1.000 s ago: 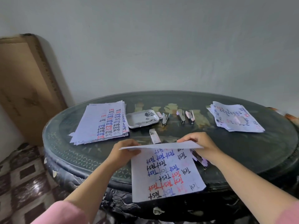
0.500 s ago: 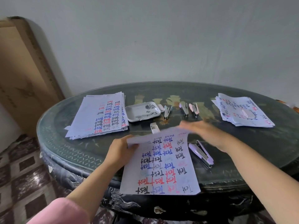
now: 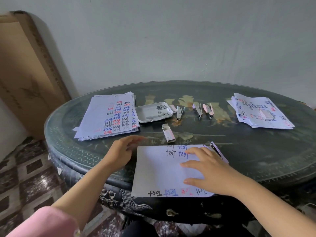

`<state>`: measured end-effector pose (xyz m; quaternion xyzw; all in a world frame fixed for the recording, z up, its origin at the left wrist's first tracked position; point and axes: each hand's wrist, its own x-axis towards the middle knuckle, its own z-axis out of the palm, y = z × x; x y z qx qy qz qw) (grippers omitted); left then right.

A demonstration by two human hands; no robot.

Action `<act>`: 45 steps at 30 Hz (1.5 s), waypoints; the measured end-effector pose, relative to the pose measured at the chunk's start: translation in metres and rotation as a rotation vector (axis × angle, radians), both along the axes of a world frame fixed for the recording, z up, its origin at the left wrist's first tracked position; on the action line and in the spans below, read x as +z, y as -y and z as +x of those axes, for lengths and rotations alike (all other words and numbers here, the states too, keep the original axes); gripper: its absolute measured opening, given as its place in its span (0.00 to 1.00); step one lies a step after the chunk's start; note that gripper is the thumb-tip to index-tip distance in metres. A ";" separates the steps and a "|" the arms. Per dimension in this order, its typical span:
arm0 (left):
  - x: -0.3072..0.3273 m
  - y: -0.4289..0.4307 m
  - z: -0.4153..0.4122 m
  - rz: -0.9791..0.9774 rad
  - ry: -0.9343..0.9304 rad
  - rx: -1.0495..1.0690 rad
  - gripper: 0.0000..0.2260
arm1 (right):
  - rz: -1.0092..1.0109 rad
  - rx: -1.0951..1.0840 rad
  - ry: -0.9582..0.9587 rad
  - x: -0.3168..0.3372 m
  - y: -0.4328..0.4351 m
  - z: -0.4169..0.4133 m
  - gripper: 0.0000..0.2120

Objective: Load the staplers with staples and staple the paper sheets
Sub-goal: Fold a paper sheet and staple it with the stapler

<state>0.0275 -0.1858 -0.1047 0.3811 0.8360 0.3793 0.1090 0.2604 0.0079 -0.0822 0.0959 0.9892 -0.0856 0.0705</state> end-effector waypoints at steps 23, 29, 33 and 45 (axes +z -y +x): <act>-0.026 -0.020 0.036 -0.460 -0.520 -0.245 0.27 | -0.031 -0.025 0.182 -0.006 0.000 0.007 0.42; -0.031 -0.012 0.039 -0.403 -0.447 -0.269 0.35 | -0.043 -0.023 0.055 -0.021 0.005 0.012 0.40; -0.035 -0.012 0.038 -0.391 -0.457 -0.272 0.34 | 0.090 -0.136 -0.207 -0.020 0.013 -0.001 0.20; -0.032 -0.029 0.061 -0.496 -0.396 -0.079 0.29 | 0.071 -0.292 -0.184 -0.067 0.008 -0.065 0.43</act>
